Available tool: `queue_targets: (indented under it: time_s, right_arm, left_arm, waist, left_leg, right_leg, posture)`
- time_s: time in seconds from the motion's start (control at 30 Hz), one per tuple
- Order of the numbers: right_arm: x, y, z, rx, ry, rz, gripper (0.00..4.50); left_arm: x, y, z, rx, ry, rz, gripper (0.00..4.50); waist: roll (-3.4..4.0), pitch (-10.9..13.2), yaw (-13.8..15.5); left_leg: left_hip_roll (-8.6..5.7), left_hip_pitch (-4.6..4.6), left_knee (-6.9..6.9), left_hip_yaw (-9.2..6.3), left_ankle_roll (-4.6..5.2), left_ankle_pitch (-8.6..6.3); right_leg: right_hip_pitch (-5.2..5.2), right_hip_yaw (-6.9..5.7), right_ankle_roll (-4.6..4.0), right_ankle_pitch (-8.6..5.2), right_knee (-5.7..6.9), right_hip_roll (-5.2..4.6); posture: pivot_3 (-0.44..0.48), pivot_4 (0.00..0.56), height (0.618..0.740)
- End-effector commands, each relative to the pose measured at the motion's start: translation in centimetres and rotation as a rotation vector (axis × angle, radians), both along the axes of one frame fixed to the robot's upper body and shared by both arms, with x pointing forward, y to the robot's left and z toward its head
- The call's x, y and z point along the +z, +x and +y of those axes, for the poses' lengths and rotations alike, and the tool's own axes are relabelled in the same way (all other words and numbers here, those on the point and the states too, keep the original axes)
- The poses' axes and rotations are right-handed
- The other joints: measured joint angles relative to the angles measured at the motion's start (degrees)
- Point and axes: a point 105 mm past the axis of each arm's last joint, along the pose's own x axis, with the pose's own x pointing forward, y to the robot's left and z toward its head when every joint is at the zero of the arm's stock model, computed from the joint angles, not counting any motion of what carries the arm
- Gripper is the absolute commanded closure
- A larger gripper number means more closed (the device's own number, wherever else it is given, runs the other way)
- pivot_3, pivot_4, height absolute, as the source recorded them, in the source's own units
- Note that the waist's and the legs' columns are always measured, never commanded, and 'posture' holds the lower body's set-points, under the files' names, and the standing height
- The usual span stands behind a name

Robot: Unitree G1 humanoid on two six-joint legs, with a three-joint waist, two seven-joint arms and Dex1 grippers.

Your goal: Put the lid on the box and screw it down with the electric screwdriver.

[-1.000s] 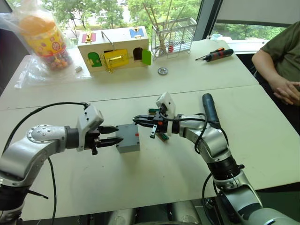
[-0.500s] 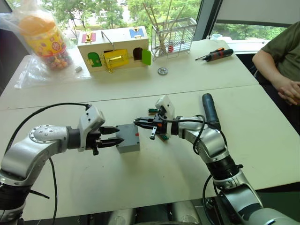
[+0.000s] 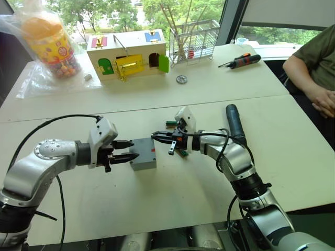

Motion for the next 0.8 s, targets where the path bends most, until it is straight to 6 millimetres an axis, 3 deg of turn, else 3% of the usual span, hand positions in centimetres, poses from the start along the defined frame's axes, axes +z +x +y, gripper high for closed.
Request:
queue_targets:
  time_s: [0.03, 0.1, 0.33, 0.4, 0.5, 0.6, 0.63, 0.73, 0.8]
  right_arm:
    - [0.8, -0.2, 0.3, 0.020, 0.006, -0.045, 4.43]
    - [0.9, -0.4, 0.4, 0.032, 0.005, -0.047, 4.43]
    - [1.3, -0.6, -0.1, 0.046, -0.010, -0.064, 0.98]
    - [1.9, -0.5, -0.6, 0.033, -0.024, -0.068, 0.18]
    - [4.0, -0.5, -2.2, -0.003, -0.009, -0.070, 0.03]
    - [6.6, 0.1, -5.6, -0.133, -0.005, -0.057, 0.03]
    - [6.9, 0.3, -6.4, -0.157, -0.013, -0.051, 0.03]
    - [8.1, 0.8, -11.1, -0.250, -0.139, -0.039, 0.03]
    - [8.5, 0.8, -12.9, -0.280, -0.183, -0.019, 0.03]
  left_arm:
    - [0.5, 0.2, -0.3, -0.014, 0.001, -0.034, 2.35]
    - [0.5, 0.2, -0.3, -0.016, -0.001, -0.035, 2.35]
    - [0.6, 0.3, -0.7, -0.019, -0.020, -0.034, 2.35]
    - [1.0, 0.6, -0.7, -0.019, -0.034, -0.045, 2.35]
    - [2.0, 0.9, -1.4, -0.045, -0.069, -0.066, 2.35]
    - [3.2, 0.8, -3.0, -0.127, -0.102, -0.086, 2.35]
    - [3.3, 0.7, -3.4, -0.142, -0.105, -0.088, 2.35]
    - [3.9, 0.9, -5.7, -0.251, -0.103, -0.149, 2.35]
    - [4.2, 0.9, -6.8, -0.292, -0.108, -0.172, 2.35]
  waist:
    - [0.00, 0.0, 0.0]
    - [0.00, 0.0, 0.0]
    - [0.00, 0.0, 0.0]
    - [0.00, 0.0, 0.0]
    - [-0.01, 0.0, 0.2]
    - [-0.02, 0.0, 0.5]
    - [-0.01, 0.0, 0.5]
    - [-0.01, 0.0, 0.7]
    - [-0.02, 0.0, 0.6]
  left_leg:
    - [0.00, 0.00, 0.00, 0.00, 0.00, 0.00]
    - [0.00, 0.00, 0.00, 0.00, 0.00, 0.00]
    - [0.00, 0.00, 0.00, 0.00, 0.00, 0.00]
    - [0.00, 0.00, -0.01, 0.00, 0.00, 0.00]
    - [-0.01, -0.01, 0.02, 0.00, 0.00, 0.00]
    - [-0.05, -0.05, 0.11, -0.04, 0.01, -0.01]
    - [-0.05, -0.05, 0.14, -0.04, 0.02, -0.01]
    - [-0.05, -0.03, 0.12, -0.03, 0.04, -0.02]
    - [-0.06, -0.04, 0.13, -0.01, 0.08, -0.04]
  right_leg:
    - [0.00, 0.00, 0.00, 0.00, 0.00, 0.00]
    - [0.00, 0.00, 0.00, 0.00, 0.00, 0.00]
    - [0.00, 0.00, 0.00, 0.00, 0.00, 0.00]
    - [0.00, 0.00, 0.00, 0.00, 0.00, 0.00]
    - [0.00, -0.01, 0.00, 0.00, 0.00, -0.01]
    - [0.04, -0.03, 0.00, 0.00, -0.01, -0.03]
    - [0.07, -0.04, 0.00, 0.00, -0.02, -0.03]
    - [0.10, -0.06, 0.00, 0.00, -0.05, -0.04]
    - [0.12, -0.07, 0.00, 0.00, -0.10, -0.03]
  posture:
    - [0.000, 0.150, 0.740]
    - [0.000, 0.150, 0.740]
    - [0.000, 0.150, 0.740]
    - [0.000, 0.150, 0.740]
    - [0.000, 0.150, 0.740]
    - [0.000, 0.150, 0.740]
    - [0.000, 0.150, 0.740]
    - [0.000, 0.150, 0.740]
    - [0.000, 0.150, 0.740]
